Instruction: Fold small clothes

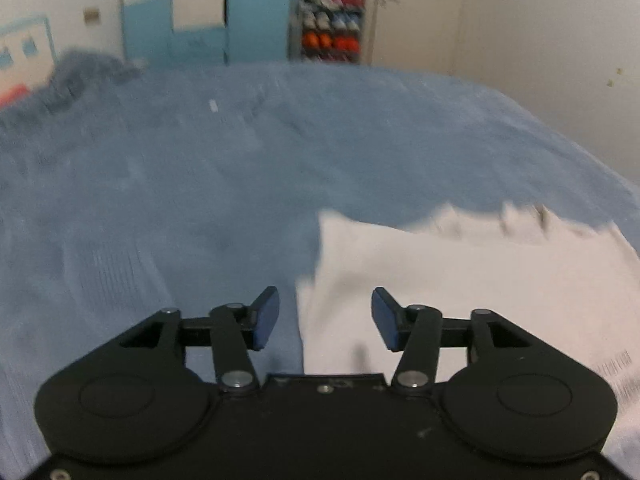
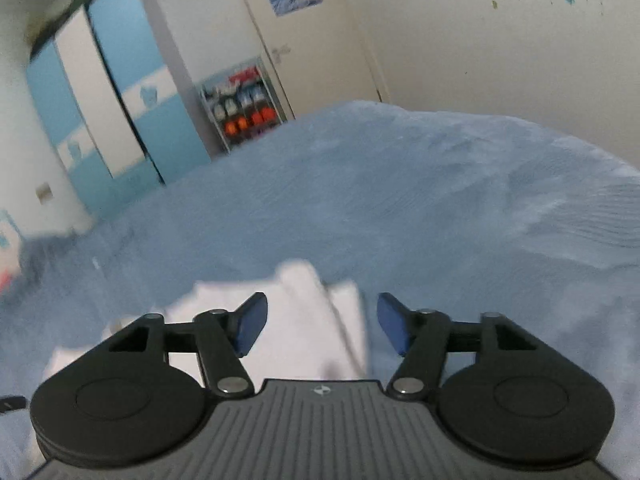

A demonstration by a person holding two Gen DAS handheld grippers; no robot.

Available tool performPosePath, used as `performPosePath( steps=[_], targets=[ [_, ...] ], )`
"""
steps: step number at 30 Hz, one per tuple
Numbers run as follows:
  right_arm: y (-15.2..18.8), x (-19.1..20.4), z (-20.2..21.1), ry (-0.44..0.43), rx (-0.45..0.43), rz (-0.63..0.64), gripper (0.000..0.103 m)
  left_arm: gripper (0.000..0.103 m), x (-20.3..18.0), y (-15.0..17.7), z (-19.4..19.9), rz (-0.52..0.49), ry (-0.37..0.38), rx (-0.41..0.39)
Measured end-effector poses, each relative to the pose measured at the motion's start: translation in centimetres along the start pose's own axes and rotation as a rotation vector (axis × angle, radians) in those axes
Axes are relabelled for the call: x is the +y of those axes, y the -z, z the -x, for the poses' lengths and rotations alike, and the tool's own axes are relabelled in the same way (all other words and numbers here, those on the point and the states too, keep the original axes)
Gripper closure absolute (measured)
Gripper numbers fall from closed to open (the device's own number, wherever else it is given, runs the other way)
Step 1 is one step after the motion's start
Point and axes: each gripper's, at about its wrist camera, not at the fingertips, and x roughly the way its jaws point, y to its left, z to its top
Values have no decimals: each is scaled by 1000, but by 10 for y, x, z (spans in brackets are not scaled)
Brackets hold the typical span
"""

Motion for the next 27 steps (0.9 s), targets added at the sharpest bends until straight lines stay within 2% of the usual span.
performPosePath(
  steps=[5,9,10,11,12,13,14,15,16,17,20,23,27],
  targets=[
    [46,1,28,54,139,157,27,47,1,62,11,-13,54,171],
    [74,2,46,44,212,250,16,41,11,82,13,34,75,161],
    [80,3,46,47,212,268,18,41,16,84,12,59,85,166],
    [83,3,47,58,201,277,28,40,20,85,9,86,101,181],
    [82,3,42,58,202,267,78,40,24,80,4,119,121,204],
    [82,2,42,11,227,241,91,40,27,72,-3,145,135,211],
    [79,4,46,-11,229,211,91,47,27,73,-5,152,147,208],
    [77,9,54,5,194,210,91,64,25,73,-5,142,148,204],
    [75,13,62,5,169,218,91,85,26,74,-2,139,154,194],
    [70,17,73,1,139,226,91,101,26,71,5,150,186,186],
    [45,20,105,-57,93,176,92,101,16,52,40,88,144,104],
    [25,23,141,-116,66,140,92,101,14,26,84,66,166,23],
    [16,23,178,-130,49,141,92,101,6,6,133,1,156,-15]
  ],
)
